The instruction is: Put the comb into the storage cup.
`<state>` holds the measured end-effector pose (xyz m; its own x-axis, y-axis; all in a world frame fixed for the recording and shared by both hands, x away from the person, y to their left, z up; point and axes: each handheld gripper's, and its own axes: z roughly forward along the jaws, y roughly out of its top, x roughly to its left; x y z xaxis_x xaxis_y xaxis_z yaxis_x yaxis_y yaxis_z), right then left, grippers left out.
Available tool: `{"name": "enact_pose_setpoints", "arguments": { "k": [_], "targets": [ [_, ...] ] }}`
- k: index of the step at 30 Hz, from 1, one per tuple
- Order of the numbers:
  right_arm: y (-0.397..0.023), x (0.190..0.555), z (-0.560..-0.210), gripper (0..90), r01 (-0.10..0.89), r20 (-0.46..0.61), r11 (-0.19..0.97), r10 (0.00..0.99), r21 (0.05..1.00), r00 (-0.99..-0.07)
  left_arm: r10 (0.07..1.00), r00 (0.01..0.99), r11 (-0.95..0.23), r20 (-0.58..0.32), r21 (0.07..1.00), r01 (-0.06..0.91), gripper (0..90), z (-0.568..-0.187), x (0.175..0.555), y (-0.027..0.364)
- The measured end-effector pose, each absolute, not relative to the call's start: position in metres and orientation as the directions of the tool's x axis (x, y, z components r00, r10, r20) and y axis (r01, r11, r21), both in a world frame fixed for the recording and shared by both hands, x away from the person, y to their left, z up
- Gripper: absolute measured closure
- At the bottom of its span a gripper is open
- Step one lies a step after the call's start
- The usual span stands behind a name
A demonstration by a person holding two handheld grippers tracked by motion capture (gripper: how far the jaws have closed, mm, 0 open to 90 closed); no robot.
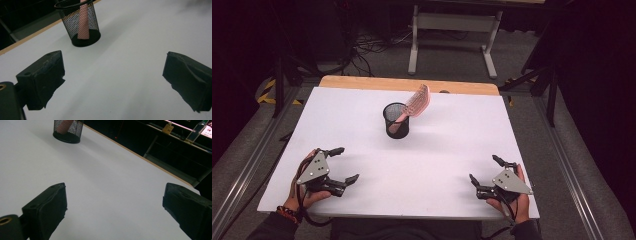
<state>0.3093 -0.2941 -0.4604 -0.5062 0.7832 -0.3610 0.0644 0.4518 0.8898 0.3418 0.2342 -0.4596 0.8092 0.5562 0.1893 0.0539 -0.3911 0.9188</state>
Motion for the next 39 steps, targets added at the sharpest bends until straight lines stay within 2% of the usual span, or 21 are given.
{"name": "enact_pose_setpoints", "arguments": {
  "k": [39],
  "targets": [
    [-0.283, 0.309, -0.458, 5.8, 0.064, -0.331, 0.425, 0.781, 0.903, -0.53, 0.559, 0.805, -0.397, 0.198, 0.916, 0.05, 4.6, -0.46, 0.34, 0.235]
  ]
}}
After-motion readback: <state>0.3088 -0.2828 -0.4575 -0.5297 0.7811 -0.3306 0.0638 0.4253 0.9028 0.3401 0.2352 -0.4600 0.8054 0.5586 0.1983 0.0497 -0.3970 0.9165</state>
